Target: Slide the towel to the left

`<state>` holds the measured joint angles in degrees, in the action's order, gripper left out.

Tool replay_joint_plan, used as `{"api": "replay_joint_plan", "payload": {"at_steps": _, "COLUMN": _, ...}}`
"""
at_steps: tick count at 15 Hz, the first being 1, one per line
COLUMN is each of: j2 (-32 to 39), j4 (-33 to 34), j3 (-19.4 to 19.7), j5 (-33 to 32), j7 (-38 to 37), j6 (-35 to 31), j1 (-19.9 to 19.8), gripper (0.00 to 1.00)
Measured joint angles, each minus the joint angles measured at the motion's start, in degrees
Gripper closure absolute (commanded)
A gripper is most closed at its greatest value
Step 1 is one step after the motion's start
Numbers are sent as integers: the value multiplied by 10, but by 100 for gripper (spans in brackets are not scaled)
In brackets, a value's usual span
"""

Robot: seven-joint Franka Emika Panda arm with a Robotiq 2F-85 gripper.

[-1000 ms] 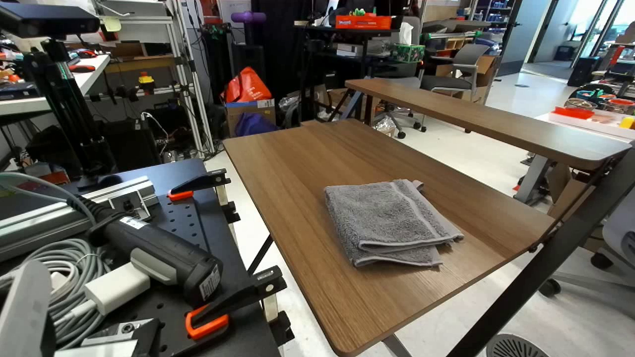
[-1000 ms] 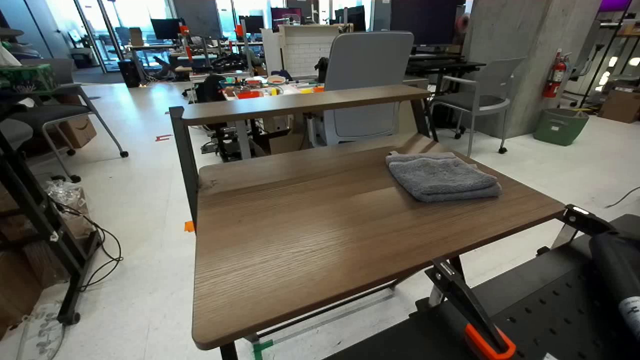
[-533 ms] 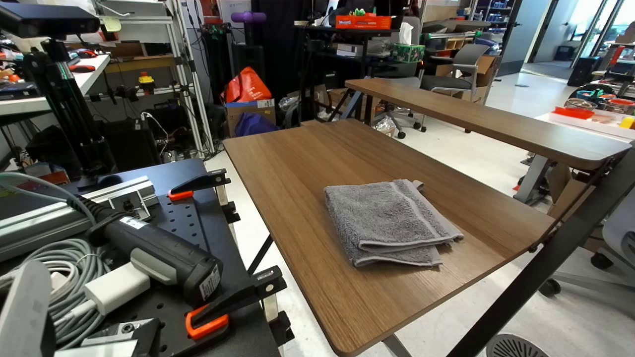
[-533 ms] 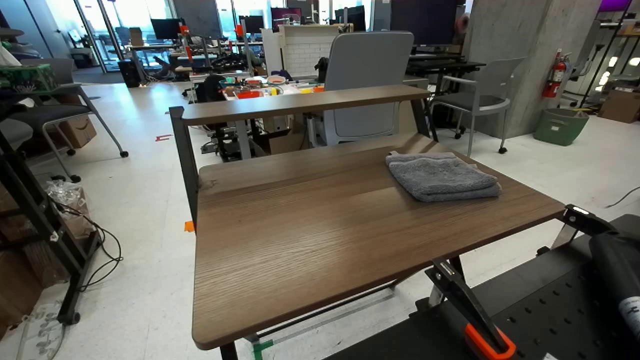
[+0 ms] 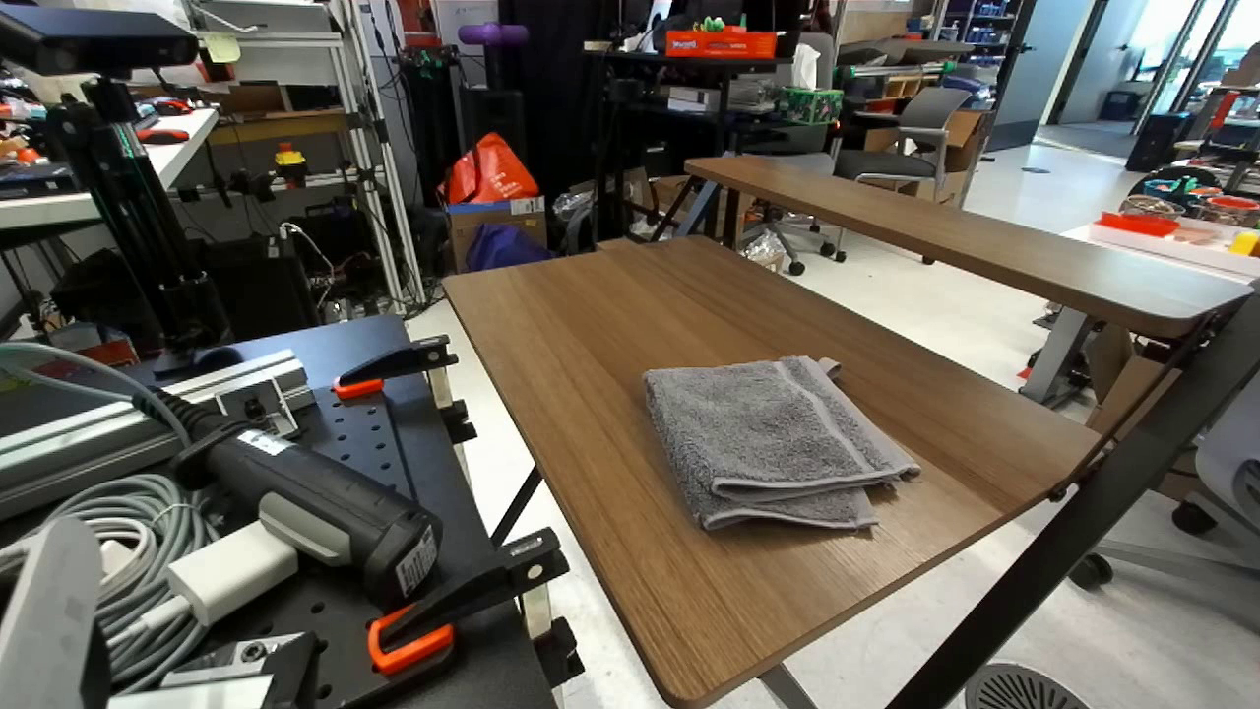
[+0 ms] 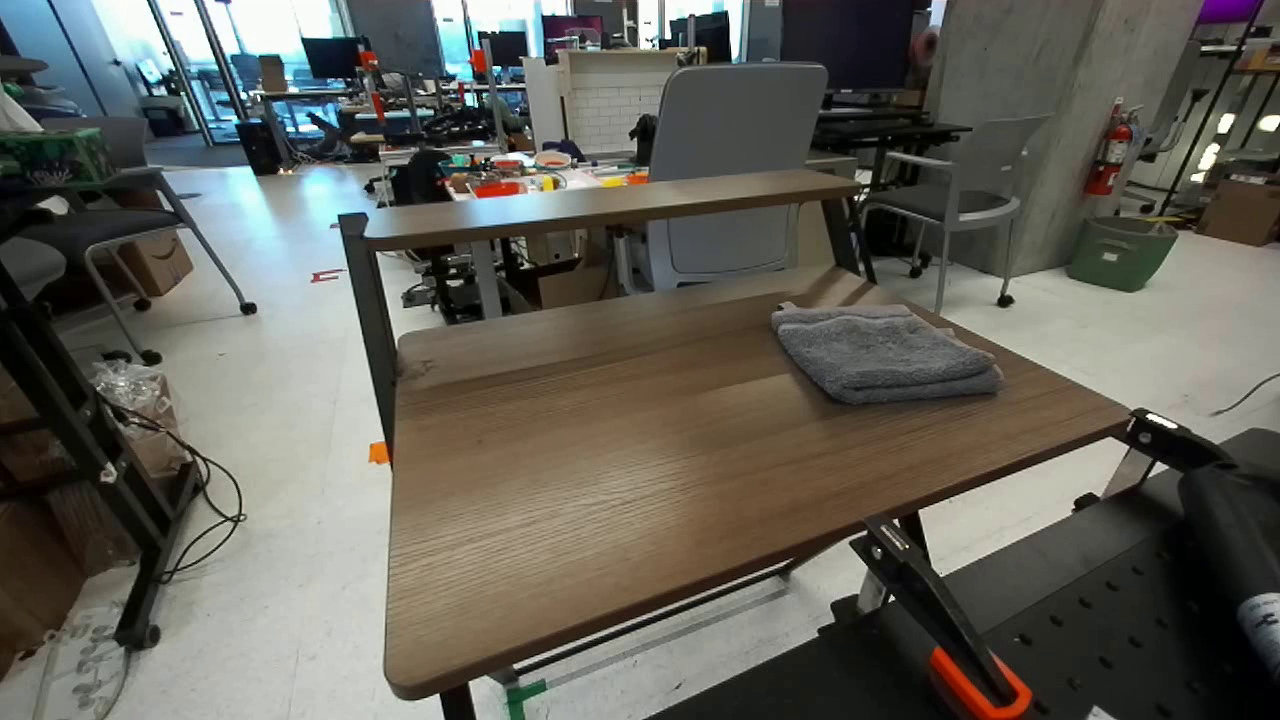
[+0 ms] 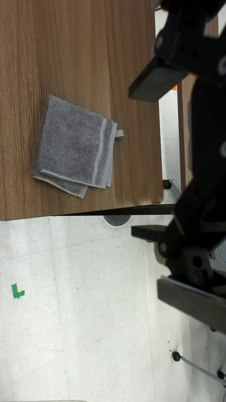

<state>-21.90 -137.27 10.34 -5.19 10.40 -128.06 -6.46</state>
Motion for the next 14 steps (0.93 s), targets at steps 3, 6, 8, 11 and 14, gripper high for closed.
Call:
{"api": "replay_joint_plan", "payload": {"at_steps": 3, "j2": 12, "j4": 0, "j3": -3, "j5": 2, "j7": -11, "j6": 0, "j1": 0, "gripper": 0}}
{"api": "replay_joint_plan", "payload": {"at_steps": 6, "j2": 63, "j4": 9, "j3": -11, "j5": 6, "j7": -25, "j6": -14, "j1": 6, "gripper": 0}}
{"api": "replay_joint_plan", "payload": {"at_steps": 8, "j2": 117, "j4": 23, "j3": -19, "j5": 15, "j7": -28, "j6": -28, "j1": 15, "gripper": 0}}
{"api": "replay_joint_plan", "payload": {"at_steps": 11, "j2": 210, "j4": 53, "j3": -34, "j5": 29, "j7": -32, "j6": -53, "j1": 26, "gripper": 0}}
{"api": "replay_joint_plan", "payload": {"at_steps": 14, "j2": 303, "j4": 92, "j3": -51, "j5": 34, "j7": -35, "j6": -71, "j1": 28, "gripper": 0}}
